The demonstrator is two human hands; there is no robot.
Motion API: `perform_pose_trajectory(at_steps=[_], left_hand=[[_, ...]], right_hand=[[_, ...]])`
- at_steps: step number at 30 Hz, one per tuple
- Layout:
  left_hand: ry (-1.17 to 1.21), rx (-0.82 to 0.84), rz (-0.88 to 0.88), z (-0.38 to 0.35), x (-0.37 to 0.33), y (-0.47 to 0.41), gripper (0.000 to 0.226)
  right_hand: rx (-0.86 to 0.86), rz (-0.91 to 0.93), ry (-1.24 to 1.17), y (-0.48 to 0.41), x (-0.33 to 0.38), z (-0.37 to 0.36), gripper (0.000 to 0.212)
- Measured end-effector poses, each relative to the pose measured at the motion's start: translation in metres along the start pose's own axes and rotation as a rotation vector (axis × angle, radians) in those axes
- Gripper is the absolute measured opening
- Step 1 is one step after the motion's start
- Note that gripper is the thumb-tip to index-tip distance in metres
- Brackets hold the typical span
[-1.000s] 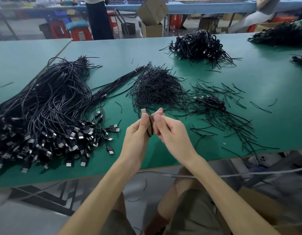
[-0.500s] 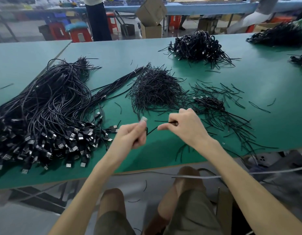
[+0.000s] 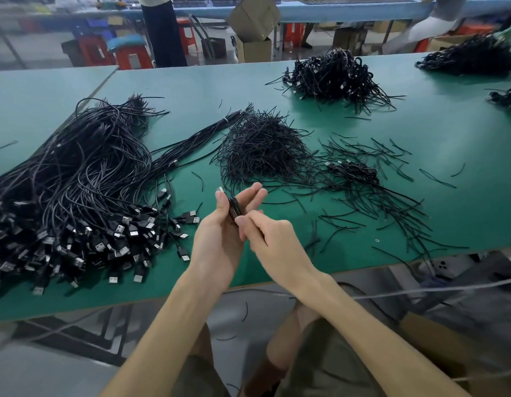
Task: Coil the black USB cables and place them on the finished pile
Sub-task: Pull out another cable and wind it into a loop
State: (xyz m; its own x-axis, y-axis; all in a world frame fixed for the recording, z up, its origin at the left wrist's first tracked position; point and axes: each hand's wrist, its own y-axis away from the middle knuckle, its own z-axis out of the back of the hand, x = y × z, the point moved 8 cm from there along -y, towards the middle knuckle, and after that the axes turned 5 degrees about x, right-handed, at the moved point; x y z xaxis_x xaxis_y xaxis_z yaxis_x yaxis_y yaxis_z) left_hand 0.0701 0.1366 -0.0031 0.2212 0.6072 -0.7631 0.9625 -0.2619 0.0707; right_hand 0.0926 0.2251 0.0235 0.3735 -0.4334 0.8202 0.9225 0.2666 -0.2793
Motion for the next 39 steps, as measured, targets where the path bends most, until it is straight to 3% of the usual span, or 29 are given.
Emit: perform_pose_trajectory(at_steps=[4, 8, 12, 14, 20, 24, 29, 34, 39], left_hand=[[0.124, -0.097, -0.017, 0.005, -0.001, 0.003, 0.037], [0.138, -0.074, -0.05, 0.006, -0.002, 0.005, 0.034], [0.261, -0.037, -0.035, 0.003, -0.004, 0.0, 0.035], [0.269, -0.009, -0.025, 0.006, -0.006, 0.0, 0.038], [0.048, 0.077, -0.004, 0.003, 0.004, 0.002, 0.047], [-0.079, 0.144, -0.024, -0.003, 0.0, 0.003, 0.029], [-0.296, 0.173, -0.049, -0.001, -0.012, 0.004, 0.025], [-0.309, 0.101, -0.089, 0.001, -0.012, 0.005, 0.028], [-0.182, 0.101, -0.037, -0.007, 0.001, 0.008, 0.033]], right_hand=[[0.012, 0.017, 0.08, -0.001, 0.002, 0.003, 0.036], [0.002, -0.011, 0.173, 0.0, 0.001, 0.003, 0.034], [-0.03, -0.19, 0.173, 0.001, -0.016, 0.014, 0.049], [-0.001, -0.252, 0.142, -0.003, -0.022, 0.012, 0.046], [0.14, -0.25, -0.215, -0.01, -0.027, 0.001, 0.019], [0.06, -0.266, -0.209, -0.012, -0.03, 0.011, 0.021], [-0.022, -0.193, -0.096, -0.008, -0.023, 0.026, 0.029], [-0.032, -0.148, -0.028, -0.007, -0.013, 0.025, 0.026], [0.007, -0.216, -0.173, 0.001, -0.018, 0.014, 0.026]])
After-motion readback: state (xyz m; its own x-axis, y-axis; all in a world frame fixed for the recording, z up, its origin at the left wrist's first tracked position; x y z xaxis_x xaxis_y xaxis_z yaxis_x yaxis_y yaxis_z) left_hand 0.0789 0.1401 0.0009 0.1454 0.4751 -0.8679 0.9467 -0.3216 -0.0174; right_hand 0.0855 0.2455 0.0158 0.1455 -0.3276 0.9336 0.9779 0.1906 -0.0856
